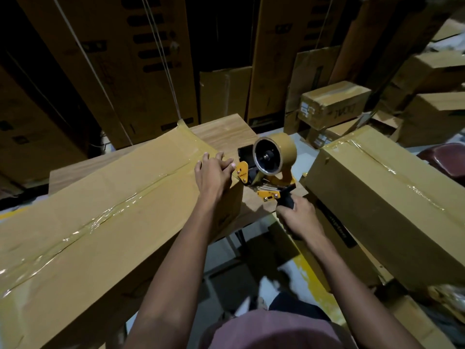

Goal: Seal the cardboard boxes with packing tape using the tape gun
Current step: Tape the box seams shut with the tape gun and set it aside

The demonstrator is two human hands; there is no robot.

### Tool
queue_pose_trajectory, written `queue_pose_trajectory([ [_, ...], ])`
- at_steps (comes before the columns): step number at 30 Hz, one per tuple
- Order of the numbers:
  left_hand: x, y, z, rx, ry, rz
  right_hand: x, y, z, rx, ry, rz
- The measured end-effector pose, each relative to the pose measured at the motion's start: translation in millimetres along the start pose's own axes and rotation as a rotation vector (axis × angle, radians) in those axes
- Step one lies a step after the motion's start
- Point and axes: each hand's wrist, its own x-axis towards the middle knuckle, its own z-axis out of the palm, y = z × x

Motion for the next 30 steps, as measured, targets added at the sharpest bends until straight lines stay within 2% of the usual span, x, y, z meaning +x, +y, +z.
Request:
queue_pose_trajectory([
  [5, -1, -1, 4, 0.038, 0.022, 0.020, -9, 7, -6, 0.135, -0.043, 0.040],
  [10, 1, -1, 2, 0.049, 0.020, 0.018, 0, 6, -21, -0.031, -0.040, -0.063],
  [23, 6, 16, -2, 0.143, 0.017, -0.059, 6, 26, -46, 0.269, -0.272, 0.078],
  [26, 15, 33, -8, 0.311, -0.161, 0.031, 7, 31, -44, 0.248, -0.268, 0.060],
  [28, 22, 46, -12, 0.272, -0.346, 0.093, 8, 33, -40, 0.236, -0.257, 0.053],
  [30, 28, 54, -14, 0.272, -0.498, 0.041, 8, 34, -37, 0.250, -0.244, 0.062],
])
